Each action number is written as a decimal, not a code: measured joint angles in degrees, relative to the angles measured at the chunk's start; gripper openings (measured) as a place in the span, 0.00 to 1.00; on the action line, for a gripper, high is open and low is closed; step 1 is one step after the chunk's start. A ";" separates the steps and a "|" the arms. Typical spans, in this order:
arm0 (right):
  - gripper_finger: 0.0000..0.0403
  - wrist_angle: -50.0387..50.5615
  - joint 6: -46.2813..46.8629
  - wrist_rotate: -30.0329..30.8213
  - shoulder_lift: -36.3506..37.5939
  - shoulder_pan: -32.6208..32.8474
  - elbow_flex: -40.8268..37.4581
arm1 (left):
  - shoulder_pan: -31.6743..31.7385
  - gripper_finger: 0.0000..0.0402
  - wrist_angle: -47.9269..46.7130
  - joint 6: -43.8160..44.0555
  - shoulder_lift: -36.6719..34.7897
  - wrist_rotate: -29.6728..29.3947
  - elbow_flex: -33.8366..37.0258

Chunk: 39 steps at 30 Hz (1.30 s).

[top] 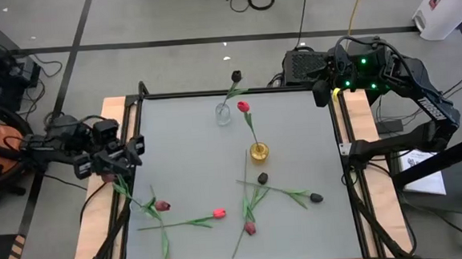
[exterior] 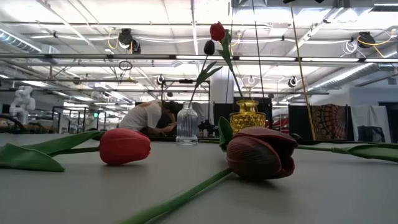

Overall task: Sort flowers into vase by color
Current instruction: Put the right pink tulip into the yellow vase

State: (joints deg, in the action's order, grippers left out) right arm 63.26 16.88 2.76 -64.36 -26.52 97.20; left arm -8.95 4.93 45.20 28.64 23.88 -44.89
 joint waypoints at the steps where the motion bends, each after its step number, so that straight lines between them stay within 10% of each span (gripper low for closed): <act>1: 0.46 -0.01 0.01 0.00 -0.02 -0.02 0.01 | 0.00 0.51 -0.91 -1.31 0.00 -0.11 -1.08; 12: 0.46 0.01 0.02 0.00 -0.02 -0.02 0.01 | -0.02 0.51 -28.54 -24.77 -0.06 -13.65 -18.13; 39: 0.46 -0.01 0.00 0.00 -0.01 -0.01 0.01 | -0.02 0.51 -34.38 -11.03 -0.04 -8.90 -19.11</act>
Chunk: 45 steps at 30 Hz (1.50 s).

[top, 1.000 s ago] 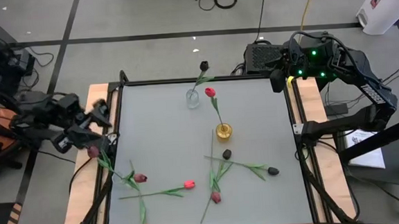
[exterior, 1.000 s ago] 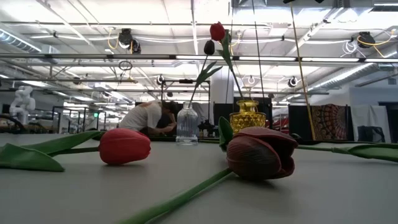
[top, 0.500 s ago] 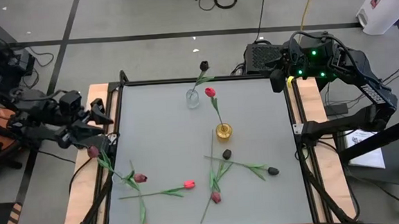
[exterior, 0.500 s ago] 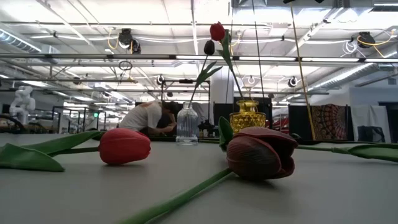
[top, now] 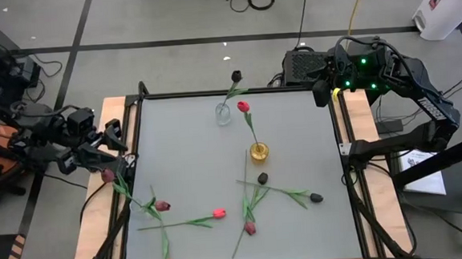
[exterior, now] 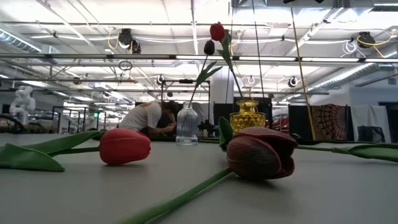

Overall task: Sort flowers into vase by color
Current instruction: Put the right pink tulip into the yellow vase

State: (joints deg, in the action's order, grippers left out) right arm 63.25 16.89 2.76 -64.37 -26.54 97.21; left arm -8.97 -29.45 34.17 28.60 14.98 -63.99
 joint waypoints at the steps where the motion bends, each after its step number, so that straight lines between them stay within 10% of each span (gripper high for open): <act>1: 0.46 0.01 0.00 -0.01 0.00 0.00 0.00 | 0.00 0.51 -0.15 -0.02 0.00 0.60 0.01; 32: 0.46 0.01 0.00 0.00 -0.01 0.01 0.00 | -0.05 0.51 20.49 -4.77 6.30 18.77 -0.14; 45: 0.46 -0.01 0.02 0.00 -0.01 0.01 0.00 | -0.04 0.51 6.13 -12.52 4.07 0.31 -0.23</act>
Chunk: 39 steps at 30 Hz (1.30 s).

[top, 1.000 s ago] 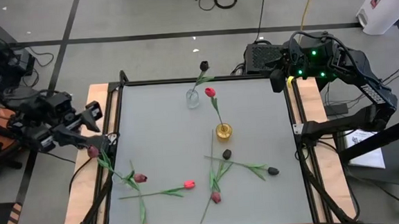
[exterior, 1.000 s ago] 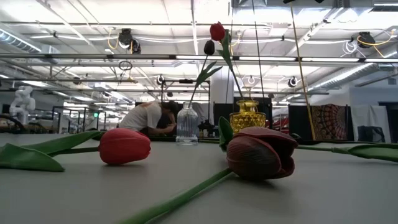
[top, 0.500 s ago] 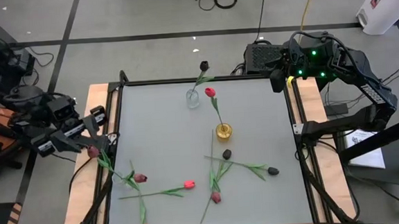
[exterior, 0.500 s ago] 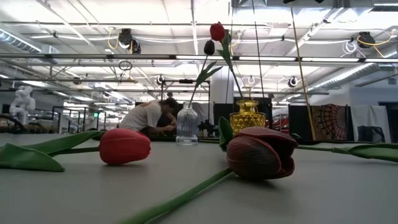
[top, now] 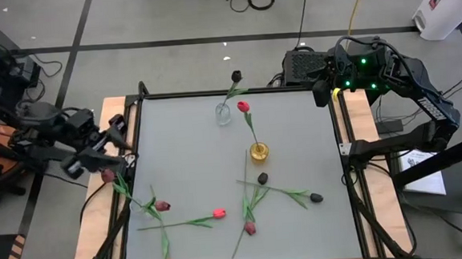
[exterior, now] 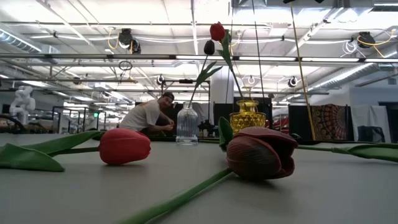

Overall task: Sort flowers into vase by color
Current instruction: Put the right pink tulip into the yellow vase

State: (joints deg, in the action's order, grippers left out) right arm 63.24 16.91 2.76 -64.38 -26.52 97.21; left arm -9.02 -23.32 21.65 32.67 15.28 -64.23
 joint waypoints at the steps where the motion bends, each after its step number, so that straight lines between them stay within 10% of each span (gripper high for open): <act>1: 0.46 0.00 -0.02 0.00 0.00 0.00 0.00 | 0.00 0.51 -1.51 -0.11 -0.26 -2.22 0.00; 39: 0.46 0.02 -0.02 0.00 0.01 0.00 -0.01 | 0.00 0.51 6.50 6.56 -1.01 -5.31 0.00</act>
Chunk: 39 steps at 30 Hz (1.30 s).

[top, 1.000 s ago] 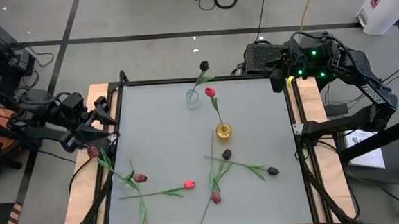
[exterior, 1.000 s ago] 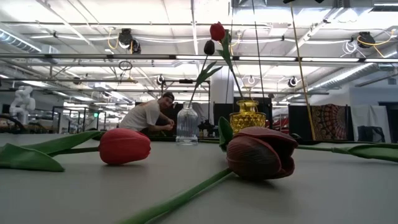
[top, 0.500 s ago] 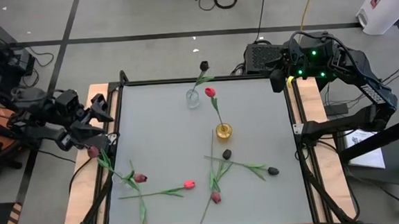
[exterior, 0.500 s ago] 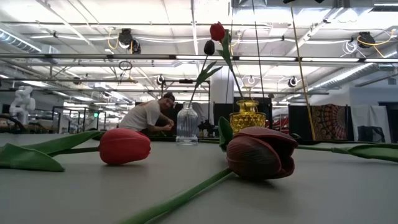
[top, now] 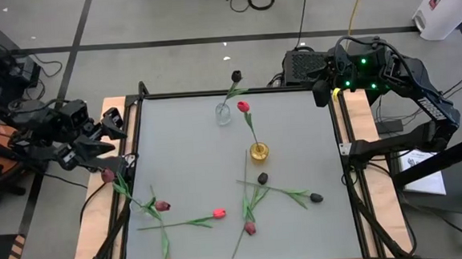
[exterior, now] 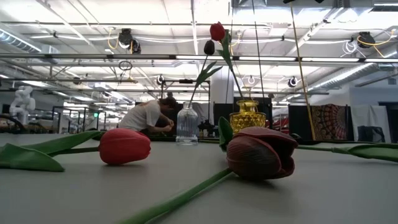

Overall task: Sort flowers into vase by color
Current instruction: Put the right pink tulip into the yellow vase

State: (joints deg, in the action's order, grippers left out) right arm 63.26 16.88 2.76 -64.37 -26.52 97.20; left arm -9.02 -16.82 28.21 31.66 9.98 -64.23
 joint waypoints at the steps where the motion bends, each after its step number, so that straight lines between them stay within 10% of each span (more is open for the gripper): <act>1: 0.46 -0.02 0.02 0.00 0.01 0.00 -0.01 | 0.00 0.51 0.00 -0.02 0.00 0.02 0.00; 26: 0.46 0.00 0.01 0.00 -0.01 -0.01 0.00 | 0.00 0.51 -0.08 4.52 0.13 -1.81 0.00; 39: 0.46 -0.02 -2.71 0.19 0.01 0.00 0.01 | -0.02 0.51 3.98 -5.85 2.75 -16.32 0.00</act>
State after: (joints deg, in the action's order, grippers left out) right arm 63.25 14.18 2.96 -64.36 -26.53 97.21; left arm -9.04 -12.84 22.36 34.41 -6.34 -64.23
